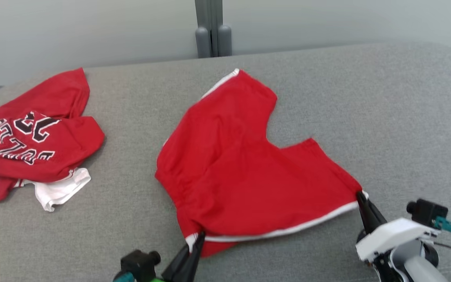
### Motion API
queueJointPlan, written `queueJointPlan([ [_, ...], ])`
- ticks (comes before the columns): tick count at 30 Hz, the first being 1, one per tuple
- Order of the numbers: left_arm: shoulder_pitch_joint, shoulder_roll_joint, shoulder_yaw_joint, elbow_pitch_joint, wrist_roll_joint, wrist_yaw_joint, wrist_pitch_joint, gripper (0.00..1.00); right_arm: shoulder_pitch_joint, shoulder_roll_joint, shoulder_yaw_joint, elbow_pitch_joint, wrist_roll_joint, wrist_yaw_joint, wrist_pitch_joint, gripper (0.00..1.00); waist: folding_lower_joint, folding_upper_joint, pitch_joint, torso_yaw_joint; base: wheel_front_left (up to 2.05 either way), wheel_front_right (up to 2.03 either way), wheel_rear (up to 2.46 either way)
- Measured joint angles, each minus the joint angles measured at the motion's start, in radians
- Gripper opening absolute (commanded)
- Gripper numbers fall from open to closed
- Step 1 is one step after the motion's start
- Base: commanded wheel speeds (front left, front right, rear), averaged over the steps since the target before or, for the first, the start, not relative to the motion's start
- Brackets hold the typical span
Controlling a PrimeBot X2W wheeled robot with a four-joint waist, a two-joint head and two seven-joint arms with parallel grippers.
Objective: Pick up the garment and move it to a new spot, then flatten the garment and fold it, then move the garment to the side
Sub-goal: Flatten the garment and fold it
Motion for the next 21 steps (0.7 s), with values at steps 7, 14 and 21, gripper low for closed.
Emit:
queueJointPlan([
  [7,0.044,0.011,-0.072,0.002,0.029,0.0,0.0,0.0,0.156,0.022,-0.13,-0.104,-0.042,0.0,0.056,0.0,0.0,0.0,-0.052,0.004,0.0,0.0,0.0],
  [14,0.029,0.008,-0.082,-0.026,0.051,0.0,0.0,0.0,0.137,0.07,-0.242,-0.186,-0.107,0.0,0.123,0.0,0.0,0.0,-0.054,0.013,0.0,0.0,0.0],
  [21,-0.032,0.002,-0.116,-0.071,0.064,0.0,0.0,0.0,-0.014,0.093,-0.273,-0.203,-0.171,0.0,0.182,0.0,0.0,0.0,-0.033,0.041,0.0,0.0,0.0],
])
